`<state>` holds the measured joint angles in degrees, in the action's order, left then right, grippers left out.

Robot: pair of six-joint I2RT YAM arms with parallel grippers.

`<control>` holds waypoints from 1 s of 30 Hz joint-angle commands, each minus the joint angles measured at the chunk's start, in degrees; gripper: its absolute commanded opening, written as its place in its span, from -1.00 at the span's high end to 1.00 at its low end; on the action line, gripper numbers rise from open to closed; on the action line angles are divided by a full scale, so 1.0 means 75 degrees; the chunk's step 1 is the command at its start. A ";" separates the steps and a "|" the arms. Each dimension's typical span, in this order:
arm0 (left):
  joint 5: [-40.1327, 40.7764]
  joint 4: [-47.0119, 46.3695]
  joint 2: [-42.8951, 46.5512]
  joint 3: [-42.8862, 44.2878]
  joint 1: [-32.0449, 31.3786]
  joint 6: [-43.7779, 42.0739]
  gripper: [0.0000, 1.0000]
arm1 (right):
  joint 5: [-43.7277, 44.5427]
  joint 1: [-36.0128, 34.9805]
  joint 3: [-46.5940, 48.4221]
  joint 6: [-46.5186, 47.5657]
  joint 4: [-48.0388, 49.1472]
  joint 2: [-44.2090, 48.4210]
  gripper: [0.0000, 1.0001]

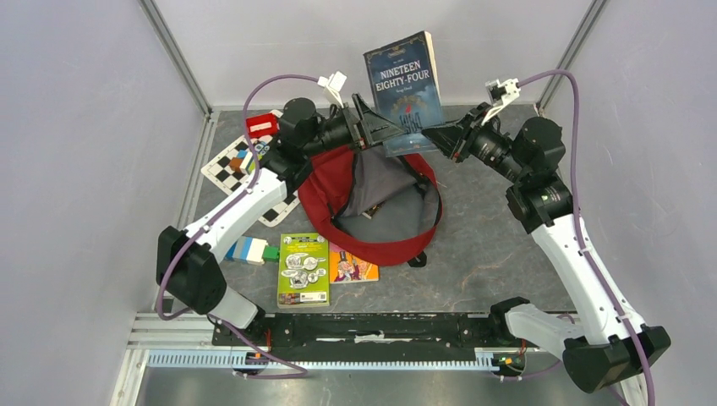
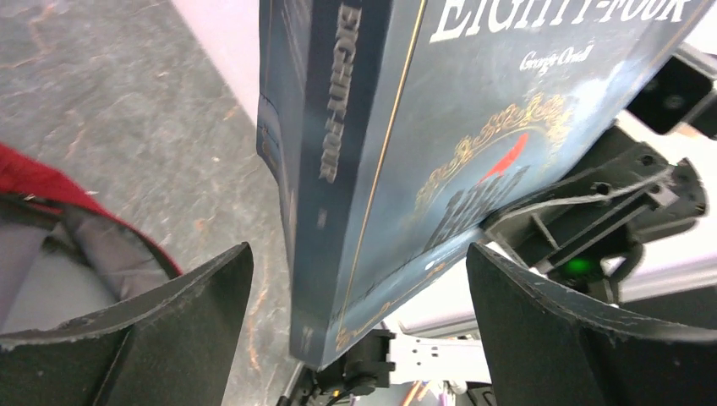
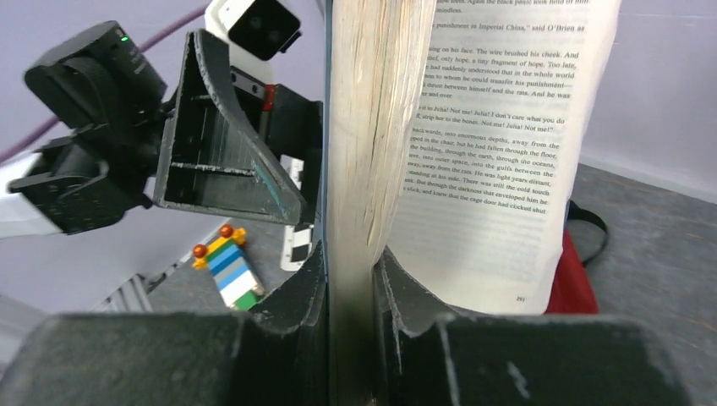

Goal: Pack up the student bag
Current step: Pick up the book from the center of the board.

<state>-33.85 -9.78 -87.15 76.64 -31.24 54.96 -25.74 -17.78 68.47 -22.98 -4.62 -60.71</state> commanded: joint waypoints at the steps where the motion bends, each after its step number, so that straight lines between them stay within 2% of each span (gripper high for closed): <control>1: -0.0548 -0.1709 0.0382 -0.0089 0.0029 0.0966 -0.99 | -0.0854 -0.0020 0.0375 -0.0462 0.1799 0.0065 1.00; 3: -0.0540 -0.2008 0.0476 -0.0127 0.0029 0.1045 -0.86 | -0.0834 -0.0019 0.0224 -0.0455 0.1800 0.0078 1.00; 5: -0.0488 -0.2132 0.0556 -0.0172 0.0040 0.1074 -0.59 | -0.0812 -0.0020 0.0084 -0.0475 0.1788 0.0100 1.00; 11: -0.0272 -0.2160 0.0876 -0.0542 0.0041 0.0985 0.48 | -0.0487 -0.0018 -0.0053 -0.0368 0.1383 0.0077 1.00; 12: -0.0241 -0.2082 0.0953 -0.0604 0.0039 0.0893 0.64 | -0.0328 -0.0008 0.0010 -0.0280 0.1189 0.0065 0.85; 14: -0.0190 -0.1877 0.1107 -0.0687 0.0053 0.0640 0.94 | 0.0064 0.0029 0.0115 -0.0142 0.0687 -0.0016 0.34; 18: -0.0286 -0.1204 0.1358 -0.0643 0.0051 -0.0065 0.96 | -0.0247 0.0448 0.0193 -0.0299 0.0230 -0.0304 -0.62; 20: -0.0423 -0.0845 0.1454 -0.0560 0.0053 -0.0390 0.96 | -0.0742 0.0616 0.0307 -0.0389 0.0231 -0.0532 -0.87; 22: -0.0625 -0.0612 0.1515 -0.0516 0.0052 -0.0607 0.96 | -0.1245 0.0715 0.0468 -0.0466 0.0233 -0.0749 -0.96; 26: -0.0935 -0.0689 0.1595 -0.0472 0.0044 -0.0626 0.96 | -0.2483 0.0743 0.0799 -0.0916 0.0393 -0.1236 -0.96; 30: -0.1142 -0.0807 0.1567 -0.0236 0.0041 -0.0572 0.96 | -0.3088 0.0750 0.0643 -0.1337 0.0557 -0.1415 -0.96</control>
<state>-38.35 -8.49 -79.20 70.85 -30.74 53.89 -40.38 -12.21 71.44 -28.99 -3.33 -70.89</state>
